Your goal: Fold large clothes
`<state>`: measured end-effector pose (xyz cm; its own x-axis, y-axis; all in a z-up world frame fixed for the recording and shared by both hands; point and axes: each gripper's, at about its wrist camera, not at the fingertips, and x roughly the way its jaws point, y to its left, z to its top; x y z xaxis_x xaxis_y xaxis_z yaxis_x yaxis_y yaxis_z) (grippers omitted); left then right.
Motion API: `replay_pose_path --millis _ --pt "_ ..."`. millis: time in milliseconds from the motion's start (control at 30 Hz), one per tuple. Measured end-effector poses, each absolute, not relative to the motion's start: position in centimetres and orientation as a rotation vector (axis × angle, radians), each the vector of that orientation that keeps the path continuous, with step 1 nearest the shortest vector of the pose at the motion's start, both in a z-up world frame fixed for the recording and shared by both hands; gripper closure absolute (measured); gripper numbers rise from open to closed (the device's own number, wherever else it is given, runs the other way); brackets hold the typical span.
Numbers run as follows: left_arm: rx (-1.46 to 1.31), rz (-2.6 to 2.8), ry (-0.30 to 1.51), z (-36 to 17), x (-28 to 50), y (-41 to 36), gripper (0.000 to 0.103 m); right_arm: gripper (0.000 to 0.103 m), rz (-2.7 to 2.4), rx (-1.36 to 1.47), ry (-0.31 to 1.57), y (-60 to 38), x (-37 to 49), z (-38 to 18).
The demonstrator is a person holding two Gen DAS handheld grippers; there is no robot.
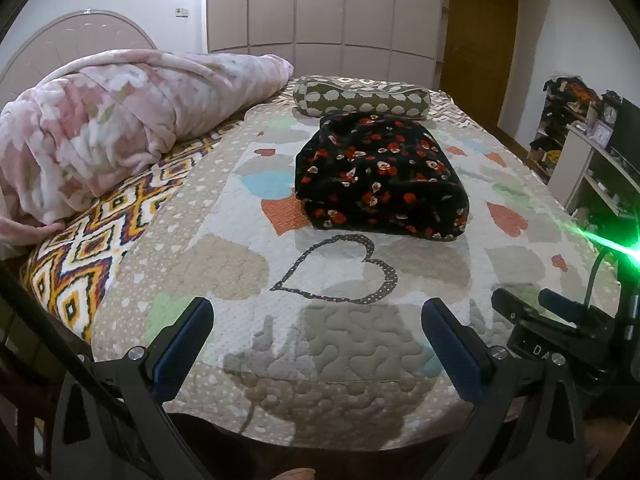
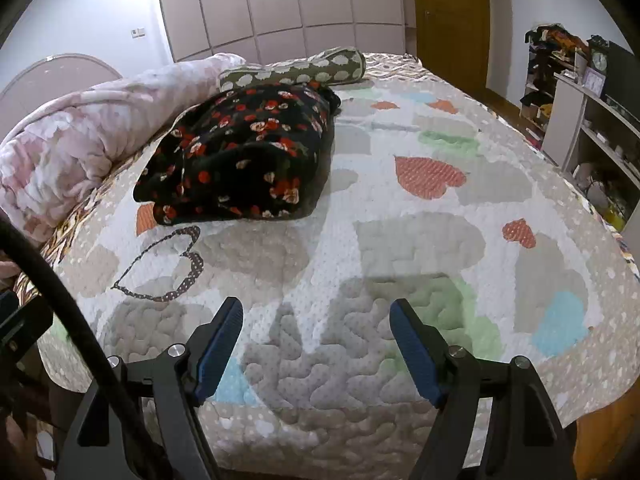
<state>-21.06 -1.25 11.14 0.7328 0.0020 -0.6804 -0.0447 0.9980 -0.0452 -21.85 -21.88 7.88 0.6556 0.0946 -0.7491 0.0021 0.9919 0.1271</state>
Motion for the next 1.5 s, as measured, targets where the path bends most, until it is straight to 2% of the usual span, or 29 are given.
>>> replay_pose_path --millis 600,1000,1500 --pt "-0.064 0.086 0.752 11.0 -20.8 -0.2 0.0 0.021 0.008 -0.012 0.858 -20.1 -22.1 7.4" --pt "-0.058 0.156 0.64 12.2 -22.0 0.6 0.0 0.02 -0.029 -0.053 0.868 -19.8 -22.0 7.1" --pt "0.008 0.177 0.706 10.9 -21.3 -0.5 0.0 0.016 -0.057 -0.092 0.88 -19.6 -22.0 6.6"
